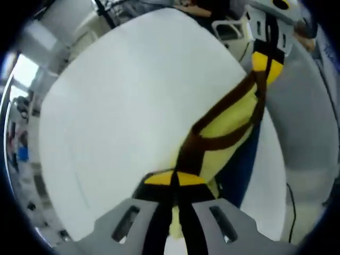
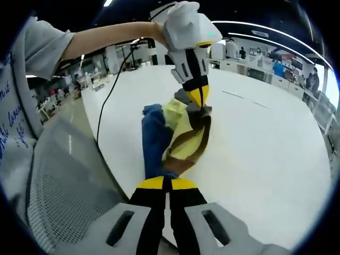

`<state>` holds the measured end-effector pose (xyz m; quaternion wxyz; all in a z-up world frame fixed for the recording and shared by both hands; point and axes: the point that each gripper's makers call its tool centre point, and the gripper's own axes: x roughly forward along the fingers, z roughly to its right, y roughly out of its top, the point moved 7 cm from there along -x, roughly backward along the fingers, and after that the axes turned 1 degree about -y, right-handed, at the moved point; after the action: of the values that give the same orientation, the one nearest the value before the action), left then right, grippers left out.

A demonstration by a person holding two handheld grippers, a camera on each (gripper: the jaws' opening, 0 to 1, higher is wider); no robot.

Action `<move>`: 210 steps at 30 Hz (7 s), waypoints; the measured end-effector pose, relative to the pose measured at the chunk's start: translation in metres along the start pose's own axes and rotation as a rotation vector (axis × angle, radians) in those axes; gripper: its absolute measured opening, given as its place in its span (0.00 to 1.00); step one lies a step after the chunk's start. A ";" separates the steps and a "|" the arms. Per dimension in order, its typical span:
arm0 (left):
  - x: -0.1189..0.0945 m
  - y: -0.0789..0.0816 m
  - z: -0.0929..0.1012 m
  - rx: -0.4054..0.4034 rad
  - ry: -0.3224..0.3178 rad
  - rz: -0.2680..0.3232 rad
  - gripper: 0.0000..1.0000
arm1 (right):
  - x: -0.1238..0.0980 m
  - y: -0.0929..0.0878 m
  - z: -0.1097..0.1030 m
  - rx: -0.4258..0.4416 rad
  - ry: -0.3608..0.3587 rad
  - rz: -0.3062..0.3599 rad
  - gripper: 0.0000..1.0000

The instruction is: Fold the garment on the visible template until the final outline fits inside the template.

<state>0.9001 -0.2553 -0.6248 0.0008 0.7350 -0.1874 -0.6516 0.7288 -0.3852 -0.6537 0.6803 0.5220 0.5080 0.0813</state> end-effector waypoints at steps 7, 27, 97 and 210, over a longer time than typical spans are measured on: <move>-0.019 -0.010 0.009 -0.039 0.064 0.035 0.00 | -0.004 0.012 0.011 -0.036 -0.037 0.011 0.02; -0.055 -0.044 0.032 -0.205 0.208 0.081 0.00 | -0.005 0.044 0.032 -0.122 -0.068 0.027 0.02; -0.274 -0.059 0.040 -0.321 0.684 0.256 0.00 | -0.072 0.272 0.065 -0.569 -0.283 0.304 0.02; -0.263 -0.067 0.107 -0.375 0.672 0.289 0.00 | -0.055 0.243 0.048 -0.575 -0.132 0.315 0.02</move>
<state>0.7944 -0.0942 -0.4060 0.2876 0.8600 -0.1560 -0.3915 0.8420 -0.3430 -0.4303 0.8102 0.3851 0.3322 0.2914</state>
